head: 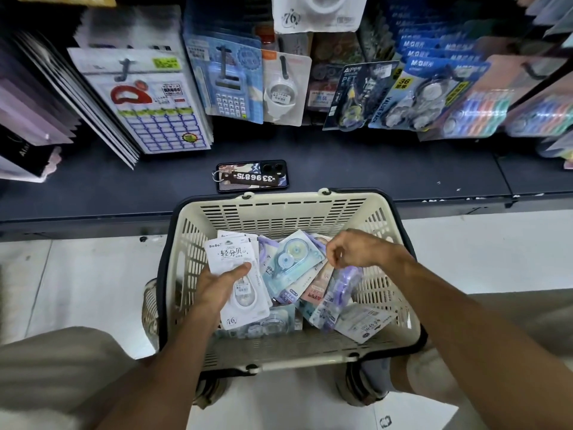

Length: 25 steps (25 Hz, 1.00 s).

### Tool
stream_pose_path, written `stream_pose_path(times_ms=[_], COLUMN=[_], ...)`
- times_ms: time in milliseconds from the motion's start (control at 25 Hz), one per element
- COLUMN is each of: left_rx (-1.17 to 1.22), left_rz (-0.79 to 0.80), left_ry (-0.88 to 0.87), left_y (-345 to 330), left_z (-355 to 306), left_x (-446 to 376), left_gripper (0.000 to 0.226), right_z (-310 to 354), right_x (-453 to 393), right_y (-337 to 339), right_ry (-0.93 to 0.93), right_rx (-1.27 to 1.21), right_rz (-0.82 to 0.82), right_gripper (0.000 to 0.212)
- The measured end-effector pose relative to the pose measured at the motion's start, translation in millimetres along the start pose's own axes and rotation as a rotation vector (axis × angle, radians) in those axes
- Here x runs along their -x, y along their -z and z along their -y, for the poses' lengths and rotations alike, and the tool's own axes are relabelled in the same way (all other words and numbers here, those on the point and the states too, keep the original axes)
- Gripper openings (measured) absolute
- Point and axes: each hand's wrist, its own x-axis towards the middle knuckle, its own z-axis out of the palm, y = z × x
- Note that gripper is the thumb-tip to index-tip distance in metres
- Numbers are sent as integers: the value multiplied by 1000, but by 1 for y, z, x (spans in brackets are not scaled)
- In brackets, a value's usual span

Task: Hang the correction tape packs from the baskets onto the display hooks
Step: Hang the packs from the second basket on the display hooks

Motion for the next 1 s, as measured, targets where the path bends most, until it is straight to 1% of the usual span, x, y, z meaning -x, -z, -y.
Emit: stream_pose_path(times_ms=[40, 80, 120, 160, 240, 320, 360, 440, 520, 560, 600, 680, 760, 800, 880, 920, 960, 1000], left_rx=[8, 5, -6, -17, -39, -56, -55, -49, -32, -29, -31, -26, -4, 7, 22, 23, 21, 17], left_rz=[-11, -15, -8, 5, 30, 57, 62, 49, 39, 41, 45, 48, 38, 30, 23, 38, 57, 72], left_ry=[9, 14, 14, 11, -2, -20, -19, -3, 16, 21, 21, 22, 31, 35, 46, 53, 60, 65], left_y=[0, 0, 0, -1, -1, -2, -2, -1, 1, 1, 2, 1, 0, 0, 1, 1, 1, 0], left_z=[0, -1, -1, -2, -3, -2, -1, 0, 1, 1, 0, 1, 2, 2, 3, 3, 4, 3], left_x=[-1, 0, 1, 1, 1, 2, 2, 2, 1, 0, 0, -2, -4, -5, -6, -5, -5, -4], left_gripper=[35, 34, 32, 32, 36, 43, 45, 44, 43, 42, 42, 39, 35, 33, 33, 36, 38, 40], right_z=[0, 1, 2, 0, 3, 12, 16, 22, 25, 27, 28, 29, 29, 28, 28, 27, 27, 31], right_x=[0, -1, 0, -1, -2, -6, -9, -13, -16, -16, -16, -14, -18, -20, -18, -14, -11, -9], right_y=[6, 8, 4, -4, -30, -51, -60, -67, -68, -66, -63, -48, -20, -5, 18, 22, 20, 11], right_ry=[8, 15, 17, 15, 37, 62, 61, 54, 92, 127, 156, 173, 167, 146, 127, 99, 44, -27], right_rx=[-41, -12, 81, 215, 429, 551, 608, 711, 786, 765, 643, 272, 36, -160, -701, -955, -1140, -1230], right_rz=[-3, 2, 0, -8, -2, 55, 72, 35, -16, -11, 1, 25, -35, -64, -117, -135, -133, -128], right_gripper=[27, 27, 33, 44, 61, 68, 69, 66, 52, 42, 31, 10, 15, 17, 17, 13, 7, 9])
